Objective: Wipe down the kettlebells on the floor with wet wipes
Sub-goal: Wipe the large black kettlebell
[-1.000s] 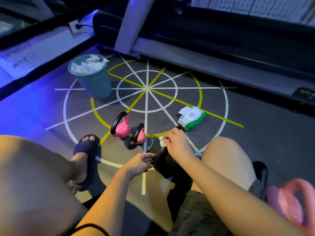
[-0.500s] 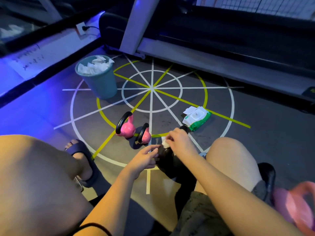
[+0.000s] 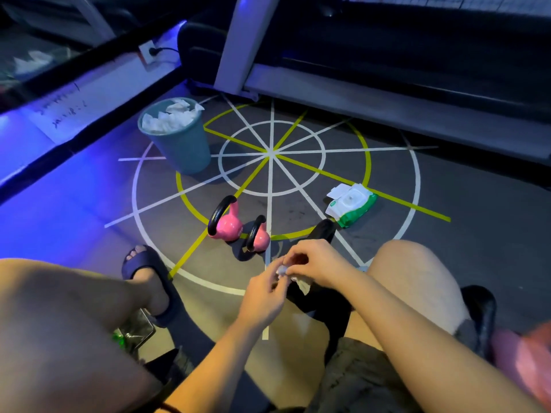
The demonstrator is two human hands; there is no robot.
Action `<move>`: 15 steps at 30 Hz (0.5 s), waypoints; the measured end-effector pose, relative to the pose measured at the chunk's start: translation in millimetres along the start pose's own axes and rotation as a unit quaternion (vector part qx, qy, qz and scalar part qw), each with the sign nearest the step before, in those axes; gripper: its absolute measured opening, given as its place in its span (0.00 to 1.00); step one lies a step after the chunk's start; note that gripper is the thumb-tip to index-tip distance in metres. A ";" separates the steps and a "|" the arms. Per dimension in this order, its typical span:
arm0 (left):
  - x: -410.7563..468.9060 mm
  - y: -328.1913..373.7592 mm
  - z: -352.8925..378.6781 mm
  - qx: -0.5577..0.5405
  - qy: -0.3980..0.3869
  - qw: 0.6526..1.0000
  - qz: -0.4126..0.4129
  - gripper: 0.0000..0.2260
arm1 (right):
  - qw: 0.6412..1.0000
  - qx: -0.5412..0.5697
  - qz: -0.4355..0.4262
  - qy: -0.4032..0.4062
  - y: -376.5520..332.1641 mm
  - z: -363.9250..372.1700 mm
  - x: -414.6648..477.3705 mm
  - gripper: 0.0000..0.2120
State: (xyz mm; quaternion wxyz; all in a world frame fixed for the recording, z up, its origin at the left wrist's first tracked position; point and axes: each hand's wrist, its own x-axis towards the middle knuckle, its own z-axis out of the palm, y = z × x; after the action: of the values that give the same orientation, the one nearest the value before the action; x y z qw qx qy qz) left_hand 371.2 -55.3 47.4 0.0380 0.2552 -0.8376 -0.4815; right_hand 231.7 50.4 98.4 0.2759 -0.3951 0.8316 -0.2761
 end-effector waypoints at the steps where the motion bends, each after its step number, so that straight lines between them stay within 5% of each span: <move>1: -3.9 2.3 5.0 0.029 0.015 0.999 0.015 0.15 | 1.000 0.008 -0.006 0.009 3.3 -4.0 0.5 0.04; 6: -15.9 0.9 30.8 0.033 0.120 0.992 -0.008 0.22 | 0.982 0.025 0.045 0.182 21.6 -27.4 14.8 0.10; 10: -23.6 -6.3 36.4 -0.001 0.137 0.991 -0.007 0.19 | 0.986 -0.009 0.113 0.121 33.1 -22.8 22.3 0.20; 15: -12.4 -9.5 42.9 0.085 0.207 0.972 0.073 0.17 | 0.987 0.014 0.132 0.086 22.0 -10.7 25.5 0.20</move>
State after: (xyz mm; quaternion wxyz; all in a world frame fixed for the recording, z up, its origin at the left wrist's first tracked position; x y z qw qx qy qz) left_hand 372.4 -19.7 19.0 0.2237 0.2897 -0.8657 -0.3416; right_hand 199.6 44.1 84.8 0.2426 -0.2530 0.8930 -0.2822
